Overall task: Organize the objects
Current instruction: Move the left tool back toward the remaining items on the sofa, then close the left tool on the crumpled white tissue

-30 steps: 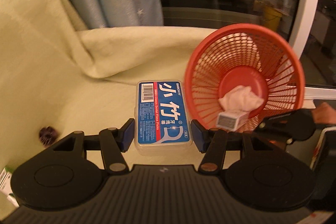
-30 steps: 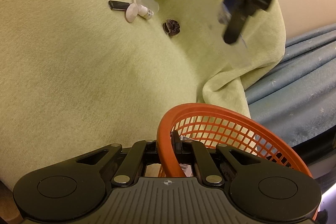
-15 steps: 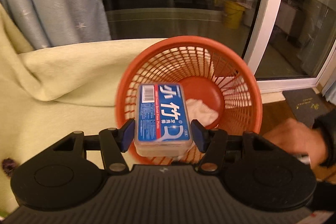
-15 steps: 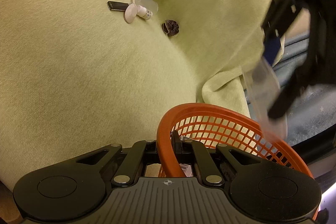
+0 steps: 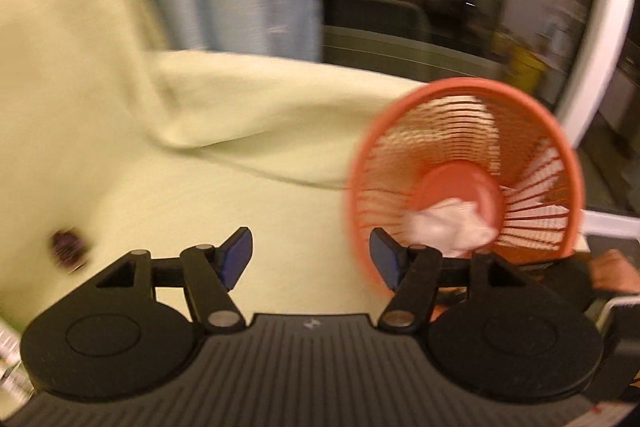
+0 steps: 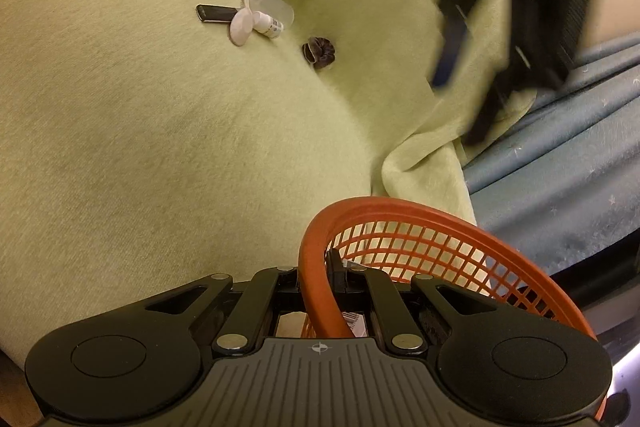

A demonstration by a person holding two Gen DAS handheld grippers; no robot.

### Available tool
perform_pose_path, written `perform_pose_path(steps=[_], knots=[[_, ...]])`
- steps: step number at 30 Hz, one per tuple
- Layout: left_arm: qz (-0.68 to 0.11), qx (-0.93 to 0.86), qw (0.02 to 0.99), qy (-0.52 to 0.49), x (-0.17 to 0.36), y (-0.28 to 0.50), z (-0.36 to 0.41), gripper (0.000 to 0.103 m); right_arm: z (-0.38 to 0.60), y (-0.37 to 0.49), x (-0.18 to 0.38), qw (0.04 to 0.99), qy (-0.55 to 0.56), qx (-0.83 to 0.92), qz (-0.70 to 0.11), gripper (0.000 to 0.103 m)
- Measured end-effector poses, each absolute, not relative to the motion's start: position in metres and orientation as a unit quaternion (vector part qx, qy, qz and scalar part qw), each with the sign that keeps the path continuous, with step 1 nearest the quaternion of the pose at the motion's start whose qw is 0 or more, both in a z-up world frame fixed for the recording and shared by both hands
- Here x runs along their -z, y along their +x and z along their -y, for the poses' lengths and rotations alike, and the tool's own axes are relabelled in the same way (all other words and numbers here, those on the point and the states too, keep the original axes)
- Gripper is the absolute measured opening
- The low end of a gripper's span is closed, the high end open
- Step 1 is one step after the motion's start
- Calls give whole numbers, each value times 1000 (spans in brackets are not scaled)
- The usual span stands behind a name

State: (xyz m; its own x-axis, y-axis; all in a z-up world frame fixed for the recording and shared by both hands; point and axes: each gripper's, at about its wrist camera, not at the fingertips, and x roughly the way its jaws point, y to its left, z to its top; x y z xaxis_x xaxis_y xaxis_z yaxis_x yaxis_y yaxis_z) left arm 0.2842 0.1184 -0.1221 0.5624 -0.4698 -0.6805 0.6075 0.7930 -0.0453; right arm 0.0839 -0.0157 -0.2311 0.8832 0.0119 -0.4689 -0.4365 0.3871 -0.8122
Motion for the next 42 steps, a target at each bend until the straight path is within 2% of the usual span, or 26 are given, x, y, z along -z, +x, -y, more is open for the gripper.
perform_pose_path(steps=[12, 18, 29, 42], knots=[[-396, 124, 908, 56, 150, 275, -282, 63, 16, 84, 230, 810, -534, -137, -201, 2], [-414, 68, 907, 35, 168, 266, -336, 63, 15, 85, 230, 808, -535, -138, -203, 2], [-433, 23, 901, 24, 196, 252, -372, 63, 15, 86, 230, 806, -538, -138, -204, 2], [-428, -59, 902, 28, 212, 272, -422, 63, 16, 88, 230, 803, -541, -143, -206, 2]])
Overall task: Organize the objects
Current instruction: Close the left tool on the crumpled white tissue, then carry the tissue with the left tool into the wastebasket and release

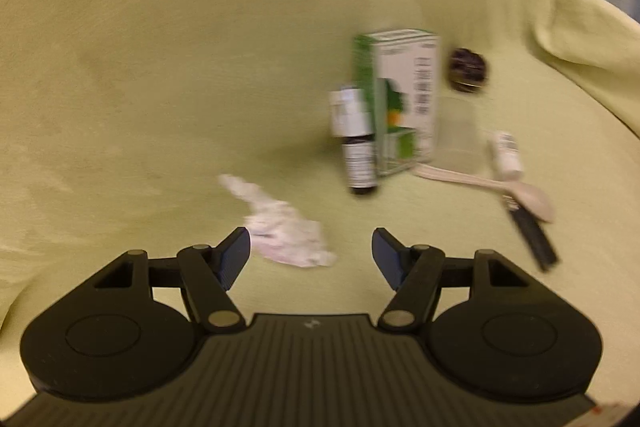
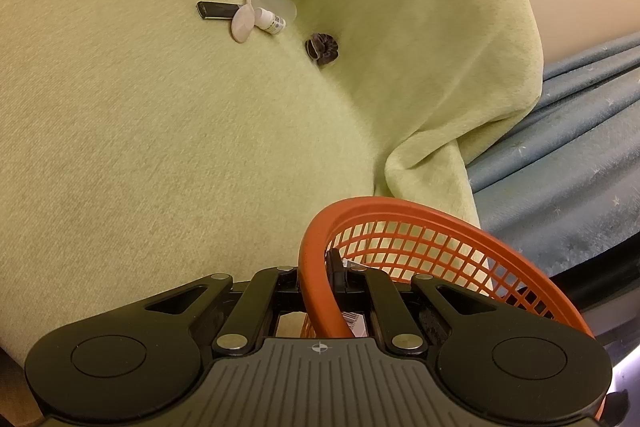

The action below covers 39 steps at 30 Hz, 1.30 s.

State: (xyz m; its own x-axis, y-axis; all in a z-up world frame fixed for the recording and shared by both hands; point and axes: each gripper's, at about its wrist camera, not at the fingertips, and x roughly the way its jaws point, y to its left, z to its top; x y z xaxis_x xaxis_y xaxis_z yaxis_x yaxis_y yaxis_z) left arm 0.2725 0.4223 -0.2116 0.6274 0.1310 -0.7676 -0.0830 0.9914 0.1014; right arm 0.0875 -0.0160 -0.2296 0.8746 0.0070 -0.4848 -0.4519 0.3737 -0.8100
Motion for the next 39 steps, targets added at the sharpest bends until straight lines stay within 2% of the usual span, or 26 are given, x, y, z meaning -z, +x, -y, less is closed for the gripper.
perform_pose_path(steps=[15, 18, 19, 21, 26, 31, 39], knots=[[-463, -75, 882, 54, 236, 303, -429, 38, 14, 89, 231, 798, -547, -147, -207, 2], [-464, -72, 881, 56, 235, 300, -429, 28, 14, 89, 232, 797, -548, -147, -206, 2], [-465, -69, 881, 58, 233, 298, -428, 20, 14, 89, 232, 797, -548, -147, -206, 2], [-466, -59, 881, 62, 227, 294, -423, 15, 15, 89, 232, 798, -548, -146, -205, 2], [-449, -3, 889, 94, 208, 276, -387, 15, 15, 88, 231, 800, -545, -145, -207, 2], [-443, 54, 893, 65, 191, 270, -359, 15, 16, 88, 229, 800, -544, -145, -207, 2], [-421, 181, 886, 76, 164, 266, -274, 15, 16, 88, 228, 802, -541, -144, -206, 2]])
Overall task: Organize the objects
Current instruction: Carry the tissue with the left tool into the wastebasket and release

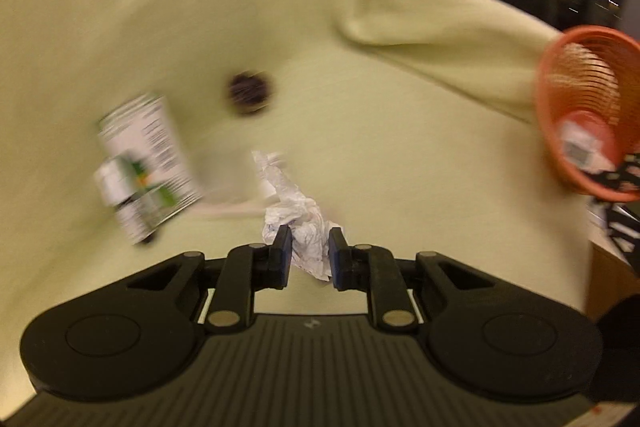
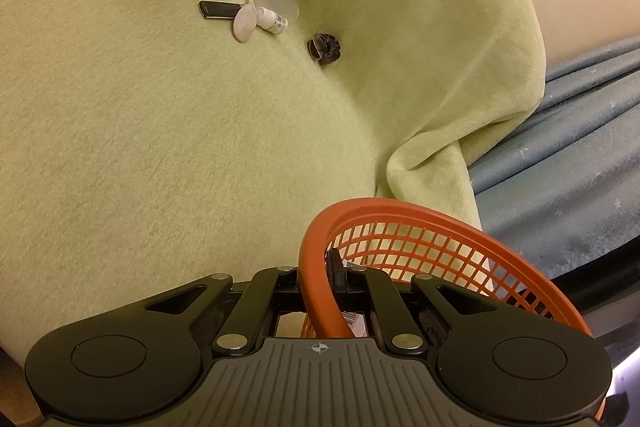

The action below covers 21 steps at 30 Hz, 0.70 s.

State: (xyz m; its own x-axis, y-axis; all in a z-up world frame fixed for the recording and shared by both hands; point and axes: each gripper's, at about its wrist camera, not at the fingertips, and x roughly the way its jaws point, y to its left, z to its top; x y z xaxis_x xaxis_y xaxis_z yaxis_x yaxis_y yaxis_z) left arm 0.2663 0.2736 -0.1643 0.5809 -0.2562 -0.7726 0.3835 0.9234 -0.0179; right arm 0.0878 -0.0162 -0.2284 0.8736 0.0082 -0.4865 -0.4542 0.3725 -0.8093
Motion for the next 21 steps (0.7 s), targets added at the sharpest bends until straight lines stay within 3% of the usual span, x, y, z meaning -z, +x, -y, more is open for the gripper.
perform_pose_path(steps=[21], knots=[[-351, 415, 829, 134, 100, 263, -60, 15, 20, 85, 222, 808, -534, -143, -205, 2]])
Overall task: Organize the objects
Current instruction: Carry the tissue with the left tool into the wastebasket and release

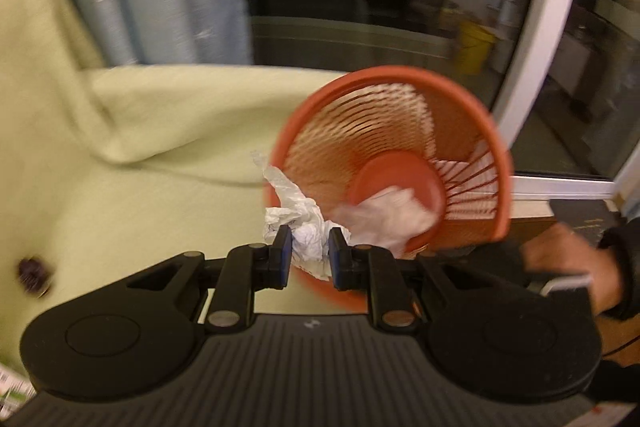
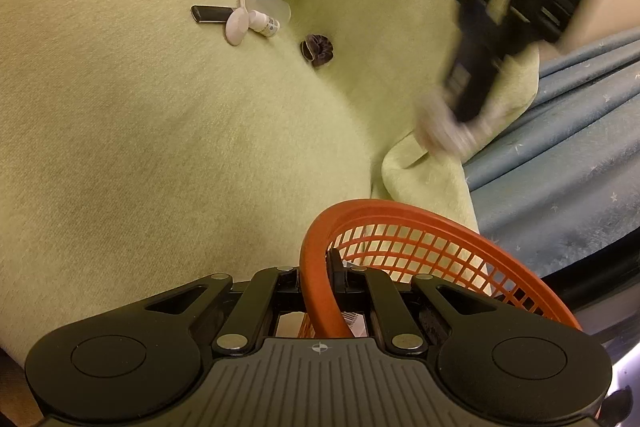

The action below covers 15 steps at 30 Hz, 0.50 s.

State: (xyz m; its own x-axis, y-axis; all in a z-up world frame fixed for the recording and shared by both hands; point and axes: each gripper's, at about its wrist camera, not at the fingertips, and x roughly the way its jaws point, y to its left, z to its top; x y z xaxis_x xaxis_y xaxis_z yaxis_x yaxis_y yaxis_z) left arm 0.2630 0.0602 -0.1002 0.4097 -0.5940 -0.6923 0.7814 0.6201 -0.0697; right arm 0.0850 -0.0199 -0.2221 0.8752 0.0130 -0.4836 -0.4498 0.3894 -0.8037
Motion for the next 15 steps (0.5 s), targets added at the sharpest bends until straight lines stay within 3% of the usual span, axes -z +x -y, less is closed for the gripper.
perform_pose_path(steps=[4, 5, 7, 15], knots=[[-342, 453, 814, 121, 94, 261, -19, 22, 21, 84, 222, 810, -532, -143, -203, 1], [-344, 462, 809, 118, 94, 262, -10, 31, 21, 84, 222, 810, -531, -143, -203, 1], [-343, 469, 806, 116, 96, 262, 1, 39, 22, 83, 222, 811, -531, -142, -202, 1], [-353, 374, 852, 100, 104, 273, -63, 39, 24, 84, 219, 815, -525, -138, -201, 2]])
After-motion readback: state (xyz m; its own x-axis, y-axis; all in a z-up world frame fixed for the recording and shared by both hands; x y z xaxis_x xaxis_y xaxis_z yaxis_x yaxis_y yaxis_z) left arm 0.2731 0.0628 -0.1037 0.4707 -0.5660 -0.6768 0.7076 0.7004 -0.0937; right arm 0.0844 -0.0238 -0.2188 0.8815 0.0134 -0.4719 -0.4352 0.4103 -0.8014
